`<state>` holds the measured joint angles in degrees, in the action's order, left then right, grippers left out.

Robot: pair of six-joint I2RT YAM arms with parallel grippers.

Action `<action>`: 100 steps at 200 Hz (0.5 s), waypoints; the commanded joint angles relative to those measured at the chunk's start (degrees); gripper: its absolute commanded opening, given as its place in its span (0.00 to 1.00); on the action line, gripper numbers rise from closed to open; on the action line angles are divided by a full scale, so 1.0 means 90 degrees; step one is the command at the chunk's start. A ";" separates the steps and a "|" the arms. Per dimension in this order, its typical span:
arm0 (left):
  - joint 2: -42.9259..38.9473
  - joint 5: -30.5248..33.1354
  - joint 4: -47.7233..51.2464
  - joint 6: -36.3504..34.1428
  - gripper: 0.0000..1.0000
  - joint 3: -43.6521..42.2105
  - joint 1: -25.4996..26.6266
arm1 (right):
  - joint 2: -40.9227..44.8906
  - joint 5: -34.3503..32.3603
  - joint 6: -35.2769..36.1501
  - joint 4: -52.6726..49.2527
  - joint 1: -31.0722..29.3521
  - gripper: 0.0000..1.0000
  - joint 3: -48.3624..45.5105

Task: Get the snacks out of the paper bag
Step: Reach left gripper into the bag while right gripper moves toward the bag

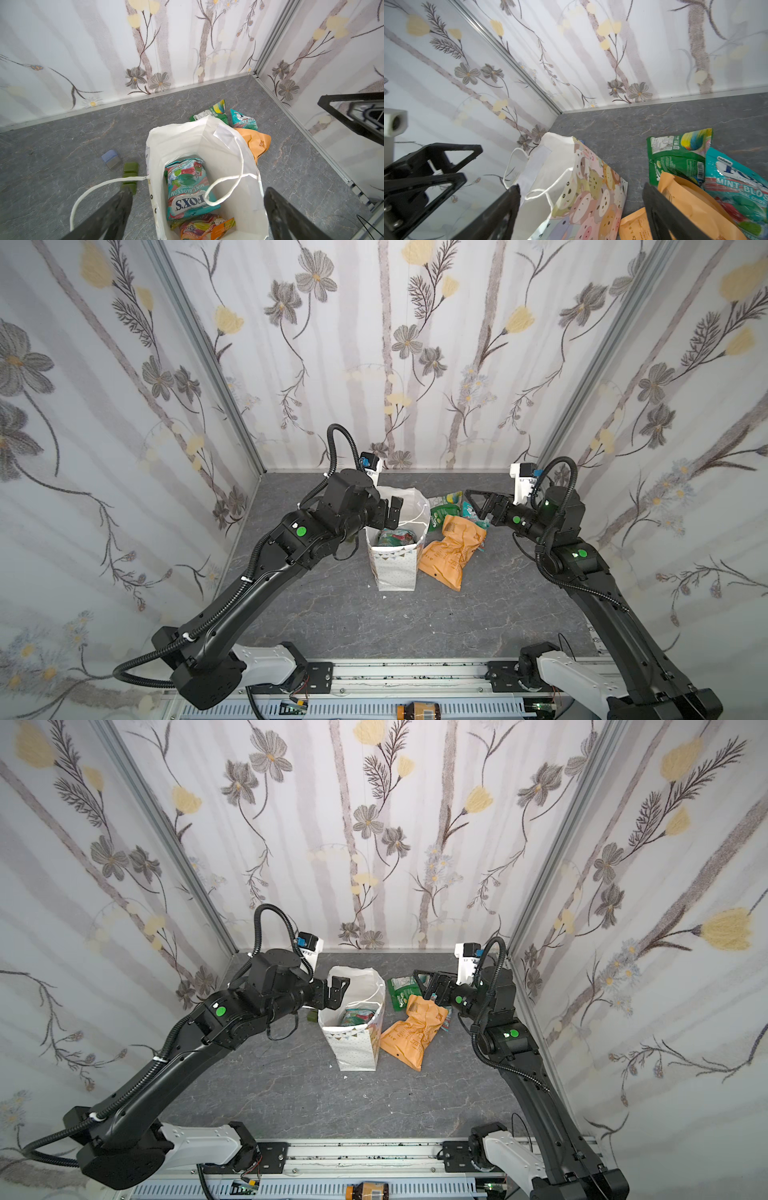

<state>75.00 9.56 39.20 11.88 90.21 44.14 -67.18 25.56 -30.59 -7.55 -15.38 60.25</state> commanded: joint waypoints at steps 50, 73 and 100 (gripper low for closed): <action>0.1109 -0.0379 0.0634 0.0093 0.87 0.0901 -0.0360 | -0.0627 -0.0413 0.0309 -0.0779 -0.1169 1.00 0.0856; 0.1429 -0.0520 0.0848 0.0172 0.76 0.1119 -0.0440 | -0.0864 -0.0643 0.0391 -0.0967 -0.1426 0.99 0.0978; 0.1770 -0.0626 0.1176 0.0276 0.66 0.1346 -0.0487 | -0.1092 -0.0858 0.0466 -0.1044 -0.1635 1.00 0.1025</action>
<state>89.12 5.28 46.24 12.75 100.79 40.05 -75.70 21.06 -27.75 -15.97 -29.04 68.95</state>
